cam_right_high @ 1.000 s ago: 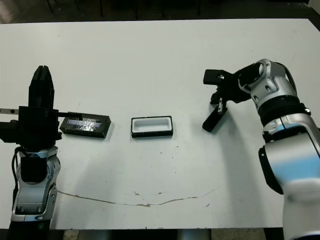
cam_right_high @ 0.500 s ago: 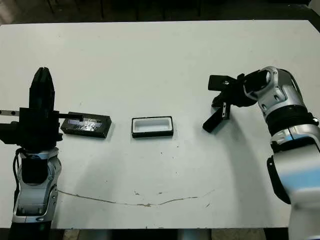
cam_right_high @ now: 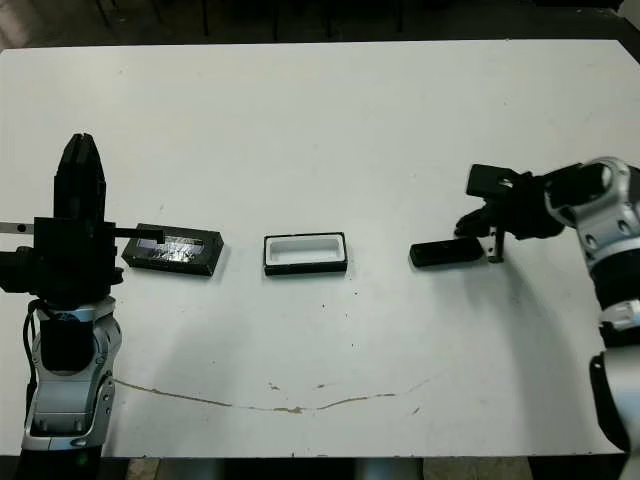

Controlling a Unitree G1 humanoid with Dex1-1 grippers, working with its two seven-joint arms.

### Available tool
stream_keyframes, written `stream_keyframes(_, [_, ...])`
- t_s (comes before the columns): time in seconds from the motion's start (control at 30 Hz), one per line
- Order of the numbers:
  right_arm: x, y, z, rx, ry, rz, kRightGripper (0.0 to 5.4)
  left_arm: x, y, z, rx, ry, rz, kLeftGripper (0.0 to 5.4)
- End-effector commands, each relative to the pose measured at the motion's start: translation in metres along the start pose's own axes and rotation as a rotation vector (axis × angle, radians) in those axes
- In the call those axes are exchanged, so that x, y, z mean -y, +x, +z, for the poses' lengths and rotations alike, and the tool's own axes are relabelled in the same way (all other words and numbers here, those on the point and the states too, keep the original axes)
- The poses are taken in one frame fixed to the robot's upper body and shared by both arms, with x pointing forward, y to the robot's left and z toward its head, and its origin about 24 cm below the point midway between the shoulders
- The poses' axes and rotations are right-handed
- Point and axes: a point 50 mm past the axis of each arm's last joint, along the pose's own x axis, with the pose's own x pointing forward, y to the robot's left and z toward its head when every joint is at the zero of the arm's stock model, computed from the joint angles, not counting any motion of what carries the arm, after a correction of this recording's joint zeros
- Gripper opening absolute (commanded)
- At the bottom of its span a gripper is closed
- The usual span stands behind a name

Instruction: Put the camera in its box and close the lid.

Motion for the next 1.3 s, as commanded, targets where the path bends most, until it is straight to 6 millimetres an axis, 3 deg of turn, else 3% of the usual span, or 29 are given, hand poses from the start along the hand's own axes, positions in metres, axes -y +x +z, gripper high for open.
stream_keyframes(0.03, [-0.015,0.006,-0.010,-0.030,0.025,0.079,0.00,-0.001,-0.005,-0.003,-0.035,0.016,0.001,0.02])
stream_keyframes(0.63, [-0.038,0.001,-0.002,0.008,0.029,0.149,0.00,-0.002,-0.006,-0.001,-0.034,0.026,0.008,0.02])
stream_keyframes(1.07, [-0.050,-0.005,0.008,-0.098,-0.036,0.208,0.00,-0.003,-0.005,0.001,-0.030,0.023,0.013,0.02])
stream_keyframes(1.17, [-0.049,-0.004,0.005,-0.077,-0.020,0.162,0.00,-0.003,-0.005,0.001,-0.032,0.021,0.017,0.02])
stream_keyframes(1.3, [-0.045,-0.001,-0.006,-0.030,-0.001,-0.086,0.00,-0.003,-0.006,0.001,-0.036,0.030,0.015,0.02])
